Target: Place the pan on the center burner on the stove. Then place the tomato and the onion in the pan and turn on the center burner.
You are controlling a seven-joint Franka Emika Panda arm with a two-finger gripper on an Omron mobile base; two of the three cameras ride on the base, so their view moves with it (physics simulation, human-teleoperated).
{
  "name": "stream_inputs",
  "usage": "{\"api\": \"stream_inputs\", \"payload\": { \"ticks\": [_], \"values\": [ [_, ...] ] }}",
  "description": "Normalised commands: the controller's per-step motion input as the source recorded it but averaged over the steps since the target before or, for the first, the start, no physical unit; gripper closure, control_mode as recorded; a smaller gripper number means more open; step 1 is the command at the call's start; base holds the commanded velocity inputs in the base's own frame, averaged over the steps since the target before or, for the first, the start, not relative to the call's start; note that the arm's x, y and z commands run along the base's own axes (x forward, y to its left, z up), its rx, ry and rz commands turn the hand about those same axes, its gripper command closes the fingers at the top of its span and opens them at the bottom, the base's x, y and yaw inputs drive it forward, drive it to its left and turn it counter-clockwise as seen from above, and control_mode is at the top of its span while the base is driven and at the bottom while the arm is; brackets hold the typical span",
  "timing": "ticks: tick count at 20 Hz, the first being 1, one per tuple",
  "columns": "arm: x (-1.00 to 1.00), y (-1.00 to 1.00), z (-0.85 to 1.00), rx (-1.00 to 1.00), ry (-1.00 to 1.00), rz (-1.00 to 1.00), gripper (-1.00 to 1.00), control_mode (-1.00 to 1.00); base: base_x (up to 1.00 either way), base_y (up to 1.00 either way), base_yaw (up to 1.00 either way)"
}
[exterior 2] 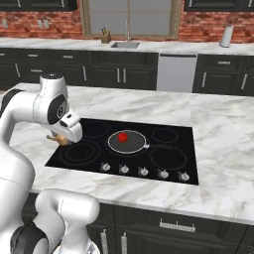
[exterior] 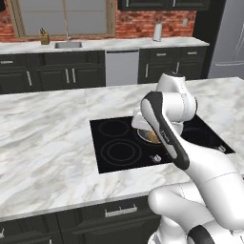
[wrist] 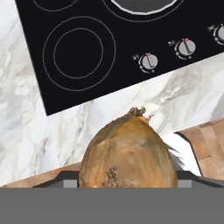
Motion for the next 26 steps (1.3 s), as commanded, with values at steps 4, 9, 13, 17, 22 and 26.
{"api": "stream_inputs", "payload": {
  "ticks": [4,9,13,17,22,26],
  "values": [
    [0.18,0.0,-0.03,-0.1,0.09,0.12,1.0,-1.0,0.0,0.0,0.0],
    [0.15,-0.02,0.0,-0.11,0.09,0.0,1.0,-1.0,0.0,0.0,0.0],
    [0.0,-0.42,0.02,-0.03,0.03,0.0,1.0,-1.0,0.0,0.0,0.0],
    [0.0,-0.68,0.0,0.04,-0.02,0.03,1.0,-1.0,0.0,0.0,0.0],
    [0.03,-0.54,-0.08,0.09,-0.23,0.12,1.0,-1.0,0.0,0.0,0.0],
    [0.06,-0.29,-0.1,0.05,-0.33,0.14,1.0,-1.0,0.0,0.0,0.0]
  ]
}}
